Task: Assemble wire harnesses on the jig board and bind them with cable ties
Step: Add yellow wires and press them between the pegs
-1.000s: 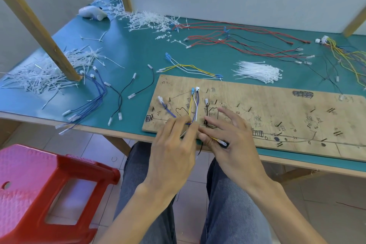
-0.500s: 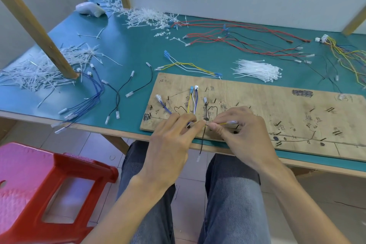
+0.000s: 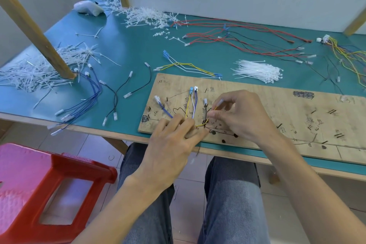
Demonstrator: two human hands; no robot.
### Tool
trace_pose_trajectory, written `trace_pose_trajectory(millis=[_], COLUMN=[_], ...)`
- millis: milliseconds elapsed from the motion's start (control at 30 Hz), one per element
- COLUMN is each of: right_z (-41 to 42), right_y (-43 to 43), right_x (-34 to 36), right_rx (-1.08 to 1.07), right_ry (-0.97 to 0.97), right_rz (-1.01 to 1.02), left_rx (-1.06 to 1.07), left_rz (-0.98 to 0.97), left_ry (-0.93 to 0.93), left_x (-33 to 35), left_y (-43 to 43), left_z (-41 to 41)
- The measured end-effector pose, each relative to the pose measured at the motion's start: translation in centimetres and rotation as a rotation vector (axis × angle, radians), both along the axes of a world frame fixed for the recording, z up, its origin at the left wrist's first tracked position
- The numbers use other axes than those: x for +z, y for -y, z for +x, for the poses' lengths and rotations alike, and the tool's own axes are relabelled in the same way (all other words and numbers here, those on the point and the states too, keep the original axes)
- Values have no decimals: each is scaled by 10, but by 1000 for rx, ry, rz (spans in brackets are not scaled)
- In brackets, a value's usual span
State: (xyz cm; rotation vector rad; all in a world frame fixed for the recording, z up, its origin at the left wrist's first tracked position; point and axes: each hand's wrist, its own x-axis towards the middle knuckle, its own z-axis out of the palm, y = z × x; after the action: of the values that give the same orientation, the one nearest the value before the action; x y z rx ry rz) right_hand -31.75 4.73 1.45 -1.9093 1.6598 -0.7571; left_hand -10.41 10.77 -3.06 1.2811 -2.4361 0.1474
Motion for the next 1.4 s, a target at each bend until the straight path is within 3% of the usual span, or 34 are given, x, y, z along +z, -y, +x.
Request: trace_pose_trajectory(millis=[333,900,1400], right_z=[9,3,15], right_y=[40,61,57], right_x=[10,2,9], right_rx=[111,60,44], right_ry=[-112,15,-215], right_rz=[70,174,130], left_rx=[-18,17,18], left_rz=[94,160,155], left_ry=[-100,-148,-129], left_x=[-1,7,10], left_y=[5,2,2], left_z=[-1,1,-1])
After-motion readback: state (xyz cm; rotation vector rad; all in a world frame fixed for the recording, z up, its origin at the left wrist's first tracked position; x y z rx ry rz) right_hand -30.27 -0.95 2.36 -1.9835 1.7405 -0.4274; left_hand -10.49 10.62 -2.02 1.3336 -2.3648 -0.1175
